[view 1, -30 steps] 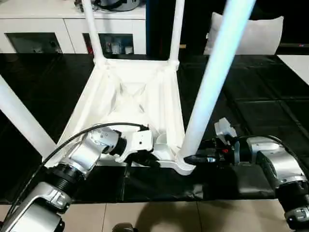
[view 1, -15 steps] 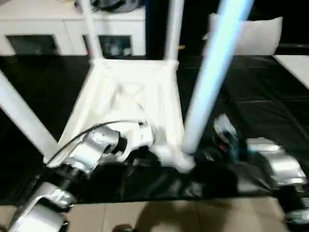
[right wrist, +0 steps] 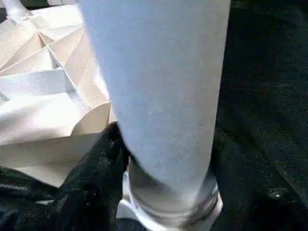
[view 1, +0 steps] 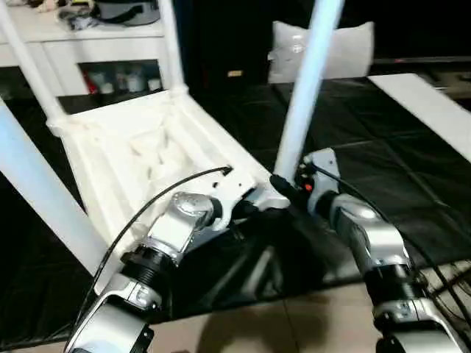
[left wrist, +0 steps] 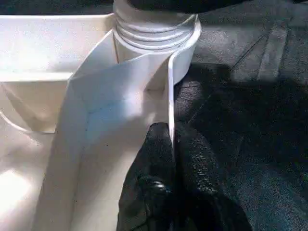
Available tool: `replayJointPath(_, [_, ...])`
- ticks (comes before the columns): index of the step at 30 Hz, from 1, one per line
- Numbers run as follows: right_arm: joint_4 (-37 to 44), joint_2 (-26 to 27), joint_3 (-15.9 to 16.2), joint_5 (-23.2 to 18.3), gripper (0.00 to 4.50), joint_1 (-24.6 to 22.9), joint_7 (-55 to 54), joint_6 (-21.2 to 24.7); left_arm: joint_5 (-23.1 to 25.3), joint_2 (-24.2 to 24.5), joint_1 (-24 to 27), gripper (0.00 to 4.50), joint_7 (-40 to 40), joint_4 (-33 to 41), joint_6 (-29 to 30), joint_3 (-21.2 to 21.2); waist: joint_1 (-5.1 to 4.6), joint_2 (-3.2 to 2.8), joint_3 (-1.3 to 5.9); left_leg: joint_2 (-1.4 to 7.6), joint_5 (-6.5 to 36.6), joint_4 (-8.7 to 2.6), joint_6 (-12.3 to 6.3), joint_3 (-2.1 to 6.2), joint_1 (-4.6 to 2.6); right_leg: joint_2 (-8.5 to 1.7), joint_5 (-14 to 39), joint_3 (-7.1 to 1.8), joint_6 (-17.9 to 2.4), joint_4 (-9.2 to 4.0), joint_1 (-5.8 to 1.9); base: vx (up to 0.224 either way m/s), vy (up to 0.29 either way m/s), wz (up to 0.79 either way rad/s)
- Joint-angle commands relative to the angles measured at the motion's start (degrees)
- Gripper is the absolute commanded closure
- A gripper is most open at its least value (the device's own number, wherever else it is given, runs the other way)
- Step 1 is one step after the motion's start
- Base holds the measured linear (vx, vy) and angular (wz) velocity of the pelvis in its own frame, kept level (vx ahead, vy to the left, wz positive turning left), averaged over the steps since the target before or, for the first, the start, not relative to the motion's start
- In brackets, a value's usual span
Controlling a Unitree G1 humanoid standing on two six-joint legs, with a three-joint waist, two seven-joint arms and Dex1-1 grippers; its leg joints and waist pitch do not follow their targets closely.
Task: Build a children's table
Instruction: Rotate leg to tighten
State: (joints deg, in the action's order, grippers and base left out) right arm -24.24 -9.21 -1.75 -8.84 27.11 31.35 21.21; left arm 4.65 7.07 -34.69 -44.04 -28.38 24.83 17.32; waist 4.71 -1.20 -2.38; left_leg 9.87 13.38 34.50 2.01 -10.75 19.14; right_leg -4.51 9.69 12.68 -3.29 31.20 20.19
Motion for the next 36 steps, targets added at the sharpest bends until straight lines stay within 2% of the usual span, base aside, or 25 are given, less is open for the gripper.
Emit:
replayJointPath(1, [1.2, 0.4, 2.2, -1.2, 1.43, -1.0, 3.7, 0.4, -0.7, -0.2, -0.4, 4.50, -2.1, 1.2, -2.5, 1.6, 0.65, 0.25, 3.97, 5.76, 2.8, -3.88, -2.92, 3.04, 0.30, -8.07, 11.7, -6.16, -2.0, -3.01, -2.45, 0.000, 0.000, 0.00])
replayJointPath(3, [2.1, -3.1, 3.0, -2.0, 1.35, -2.4, 9.1, -1.9, -1.0, 1.8, 0.4, 4.50, -5.5, 1.9, -4.7, 2.2, 1.26, 0.49, 4.31, 5.47, -0.9, -3.37, -4.24, 2.92, 1.00, -8.05, 5.3, -6.54, -3.7, -1.46, -2.59, 0.000, 0.000, 0.00])
replayJointPath(4, [2.1, -3.1, 3.0, -2.0, 1.25, -2.4, 9.1, -1.9, -1.0, 1.8, 0.4, 4.50, -5.5, 1.9, -4.7, 2.2, 1.47, 0.64, 4.34, 5.21, -1.3, -3.22, -4.82, 2.80, 1.28, -8.06, 4.7, -6.57, -3.7, -1.34, -2.61, 0.000, 0.000, 0.00])
replayJointPath(5, [2.3, -5.3, 3.2, -2.5, 1.13, -3.0, 12.7, -3.6, -1.1, 3.2, 0.9, 4.50, -7.6, 2.4, -5.4, 2.7, 1.63, 0.64, 4.34, 5.07, -1.6, -3.13, -5.27, 2.63, 1.43, -8.04, 4.6, -6.59, -3.7, -1.29, -2.64, 0.000, 0.000, 0.00])
replayJointPath(6, [2.4, -6.3, 3.2, -2.9, 0.98, -3.2, 14.4, -4.1, -1.1, 3.9, 1.1, 4.50, -8.8, 2.6, -6.5, 3.1, 2.38, 0.59, 4.19, 4.64, -1.8, -2.89, -6.45, 2.31, 1.55, -7.70, 5.8, -6.59, -2.9, -1.42, -2.32, 0.000, 0.000, 0.00])
replayJointPath(8, [2.8, -8.0, 2.9, -3.6, 0.88, -3.3, 17.2, -4.1, -1.4, 5.3, 1.6, 4.50, -11.5, 3.3, -7.9, 3.7, 2.71, 0.52, 3.86, 4.64, 0.5, -3.09, -6.24, 2.06, 1.24, -7.36, 10.7, -6.39, -1.7, -2.18, -2.13, 0.000, 0.000, 0.00])
replayJointPath(9, [3.1, -9.9, 3.0, -3.7, 0.88, -3.2, 20.1, -4.1, -1.6, 7.0, 2.2, 4.50, -14.8, 3.9, -10.3, 4.7, 3.11, 0.50, 3.86, 4.66, 1.5, -3.22, -5.98, 1.99, 0.96, -7.14, 13.6, -6.31, -0.4, -2.58, -2.07, 0.000, 0.000, 0.00])
replayJointPath(11, [3.4, -12.1, 3.3, -3.8, 0.67, -3.2, 23.4, -4.0, -1.9, 9.0, 2.8, 4.50, -18.6, 4.8, -12.0, 5.9, 3.55, 0.38, 3.75, 4.93, 1.8, -3.31, -5.61, 2.04, 0.78, -6.97, 15.3, -6.28, 0.5, -2.77, -1.85, 0.000, 0.000, 0.00])
replayJointPath(12, [3.5, -13.2, 3.5, -4.0, 0.56, -3.1, 25.3, -3.9, -1.9, 9.9, 3.1, 4.50, -20.3, 5.2, -12.9, 6.5, 4.15, 0.27, 3.83, 5.50, 2.4, -3.39, -5.01, 2.20, 0.26, -7.02, 15.5, -6.37, 0.3, -2.62, -1.47, 0.000, 0.000, 0.00])
replayJointPath(13, [3.7, -14.2, 3.8, -4.4, 0.48, -3.0, 27.2, -3.5, -2.0, 10.8, 3.3, 4.50, -21.8, 5.5, -13.8, 7.0, 4.14, 0.34, 3.83, 5.66, 2.3, -3.44, -5.01, 2.23, 0.35, -7.04, 14.8, -6.44, 0.0, -2.46, -1.51, 0.000, 0.000, 0.00])
replayJointPath(16, [4.8, -16.9, 5.2, -5.2, 0.22, -3.1, 32.0, -2.7, -1.6, 12.5, 3.5, 4.50, -24.0, 5.8, -15.5, 8.1, 4.92, 0.23, 4.04, 6.19, 1.0, -3.26, -4.98, 2.39, 0.24, -7.27, 11.1, -6.73, -1.6, -1.58, -1.38, 0.000, 0.000, 0.00])
replayJointPath(18, [5.3, -19.5, 7.3, -5.3, 0.22, -3.2, 37.0, -2.8, -1.5, 14.1, 3.8, 4.50, -27.1, 6.2, -16.9, 9.2, 5.34, 0.37, 4.12, 6.05, 0.5, -3.12, -4.98, 2.27, 0.35, -7.46, 9.3, -6.76, -2.7, -1.23, -1.47, 0.000, 0.000, 0.00])
replayJointPath(20, [5.4, -21.0, 8.7, -5.4, 0.22, -3.4, 41.5, -3.4, -1.8, 15.5, 4.1, 4.50, -30.0, 6.8, -18.1, 9.9, 5.55, 0.46, 4.08, 5.73, 0.8, -3.10, -5.04, 2.11, 0.60, -7.52, 9.9, -6.75, -2.6, -1.30, -1.66, 0.000, 0.000, 0.00])
replayJointPath(22, [5.4, -21.9, 9.8, -5.2, 0.54, -3.6, 44.7, -4.8, -1.9, 16.3, 4.2, 4.50, -31.5, 7.0, -19.4, 10.3, 5.68, 0.72, 4.02, 5.61, 1.5, -3.15, -4.94, 2.02, 0.65, -7.44, 11.6, -6.73, -2.0, -1.58, -1.72, 0.000, 0.000, 0.00])
replayJointPath(25, [5.9, -22.3, 10.5, -6.4, 0.75, -3.8, 47.1, -4.0, -2.1, 17.1, 4.1, 4.50, -32.9, 6.9, -20.2, 10.8, 6.10, 0.57, 3.94, 5.50, 2.0, -3.17, -4.90, 1.97, 0.51, -7.24, 14.6, -6.55, -0.8, -2.09, -1.58, 0.000, 0.000, 0.00])
replayJointPath(28, [6.8, -22.1, 10.8, -7.7, 1.02, -4.0, 48.3, -3.5, -2.1, 17.8, 3.8, 4.50, -34.3, 6.9, -20.8, 11.2, 6.37, 0.48, 4.04, 6.04, 1.6, -3.22, -4.63, 2.25, 0.31, -7.30, 13.4, -6.66, -1.2, -1.80, -1.39, 0.000, 0.000, 0.00])
replayJointPath(29, [6.8, -21.7, 10.8, -8.1, 1.05, -4.0, 48.5, -3.6, -2.1, 17.8, 3.7, 4.50, -34.6, 6.9, -21.0, 11.3, 6.32, 0.63, 4.07, 6.03, 1.5, -3.20, -4.62, 2.26, 0.40, -7.36, 12.9, -6.66, -1.4, -1.68, -1.42, 0.000, 0.000, 0.00])
replayJointPath(31, [6.2, -21.3, 10.9, -8.2, 1.36, -3.8, 48.8, -3.9, -2.1, 17.8, 3.6, 4.50, -34.8, 6.7, -21.2, 11.3, 6.31, 0.58, 4.08, 5.85, 1.5, -3.20, -4.36, 2.17, 0.49, -7.45, 12.9, -6.67, -1.6, -1.72, -1.48, 0.000, 0.000, 0.00])
replayJointPath(33, [5.7, -20.9, 11.1, -7.8, 1.48, -3.8, 49.5, -4.8, -2.1, 17.8, 3.4, 4.50, -34.9, 6.4, -21.5, 11.3, 6.39, 0.60, 4.12, 5.61, 1.4, -3.15, -4.27, 2.07, 0.57, -7.37, 13.4, -6.60, -1.4, -1.80, -1.56, 0.000, 0.000, 0.00])
replayJointPath(36, [5.7, -20.6, 11.5, -8.0, 1.81, -3.9, 50.1, -3.9, -1.9, 17.6, 3.3, 4.50, -34.8, 6.1, -21.6, 11.3, 6.30, 0.58, 4.13, 5.88, 1.1, -3.18, -4.25, 2.21, 0.46, -7.30, 13.0, -6.61, -1.3, -1.73, -1.47, 0.000, 0.000, 0.00])
